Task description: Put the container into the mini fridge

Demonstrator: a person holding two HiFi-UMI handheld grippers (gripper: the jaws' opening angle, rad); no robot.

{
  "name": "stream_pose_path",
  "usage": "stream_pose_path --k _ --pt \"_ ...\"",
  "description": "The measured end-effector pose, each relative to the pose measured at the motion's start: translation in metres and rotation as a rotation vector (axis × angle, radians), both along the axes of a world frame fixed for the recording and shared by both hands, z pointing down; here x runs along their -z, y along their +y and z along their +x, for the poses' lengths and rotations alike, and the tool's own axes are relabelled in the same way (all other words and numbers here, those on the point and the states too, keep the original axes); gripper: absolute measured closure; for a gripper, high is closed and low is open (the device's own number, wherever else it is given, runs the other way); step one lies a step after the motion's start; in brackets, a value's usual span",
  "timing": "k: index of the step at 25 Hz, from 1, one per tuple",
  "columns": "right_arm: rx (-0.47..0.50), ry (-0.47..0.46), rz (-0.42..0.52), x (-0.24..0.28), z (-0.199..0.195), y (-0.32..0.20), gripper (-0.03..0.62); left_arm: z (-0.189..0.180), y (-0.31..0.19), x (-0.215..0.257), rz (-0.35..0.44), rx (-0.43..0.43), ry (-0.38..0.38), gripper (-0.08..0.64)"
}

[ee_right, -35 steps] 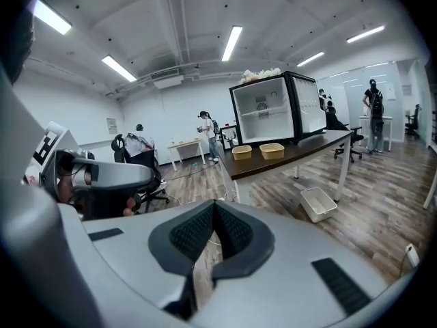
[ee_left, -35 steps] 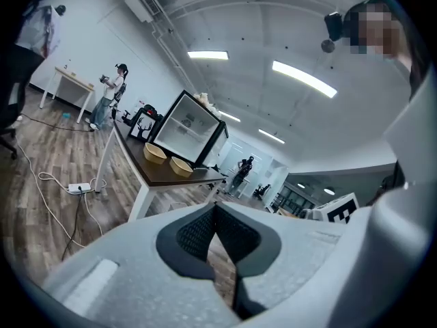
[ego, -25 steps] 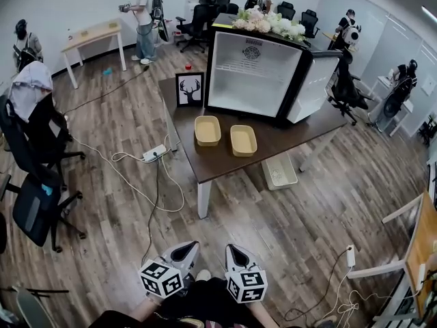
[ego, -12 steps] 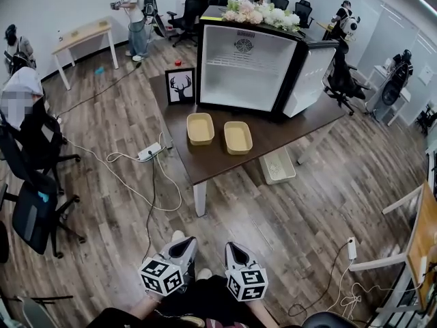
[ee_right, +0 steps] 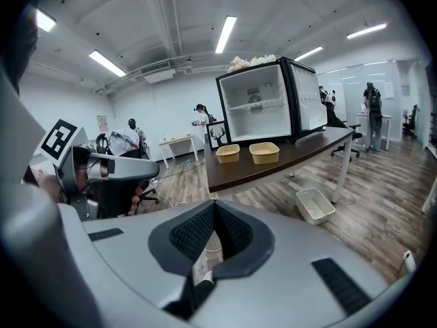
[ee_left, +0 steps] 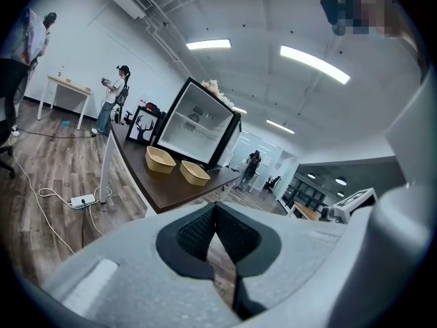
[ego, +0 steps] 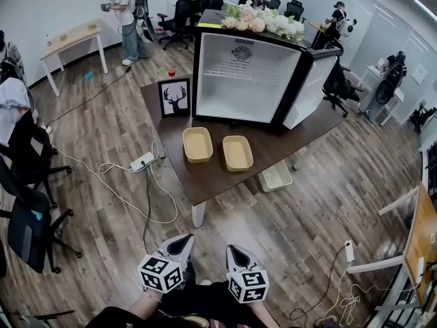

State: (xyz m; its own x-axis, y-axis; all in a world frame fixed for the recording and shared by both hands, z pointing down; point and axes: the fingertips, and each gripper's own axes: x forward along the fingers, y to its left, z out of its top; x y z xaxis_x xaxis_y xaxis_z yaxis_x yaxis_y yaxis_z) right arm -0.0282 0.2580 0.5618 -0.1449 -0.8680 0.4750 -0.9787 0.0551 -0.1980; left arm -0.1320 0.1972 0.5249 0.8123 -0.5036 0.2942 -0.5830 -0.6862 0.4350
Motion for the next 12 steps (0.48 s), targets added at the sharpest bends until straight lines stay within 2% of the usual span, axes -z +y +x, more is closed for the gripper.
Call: stream_pose_path --k 5,9,12 --pt "-0.037 -0.014 -0.020 -0.003 0.006 -0.035 0.584 0.003 -0.051 -0.003 0.019 -0.009 -0.036 0.552" --pt "-0.065 -0.001 -0.026 -0.003 0.006 -0.063 0.584 0.010 -0.080 -0.004 0.023 -0.070 -0.049 0.552" --pt "-0.088 -0.025 -0.064 -0.011 0.005 -0.078 0.584 0.017 -0.098 -0.006 0.015 -0.121 -0.054 0.552"
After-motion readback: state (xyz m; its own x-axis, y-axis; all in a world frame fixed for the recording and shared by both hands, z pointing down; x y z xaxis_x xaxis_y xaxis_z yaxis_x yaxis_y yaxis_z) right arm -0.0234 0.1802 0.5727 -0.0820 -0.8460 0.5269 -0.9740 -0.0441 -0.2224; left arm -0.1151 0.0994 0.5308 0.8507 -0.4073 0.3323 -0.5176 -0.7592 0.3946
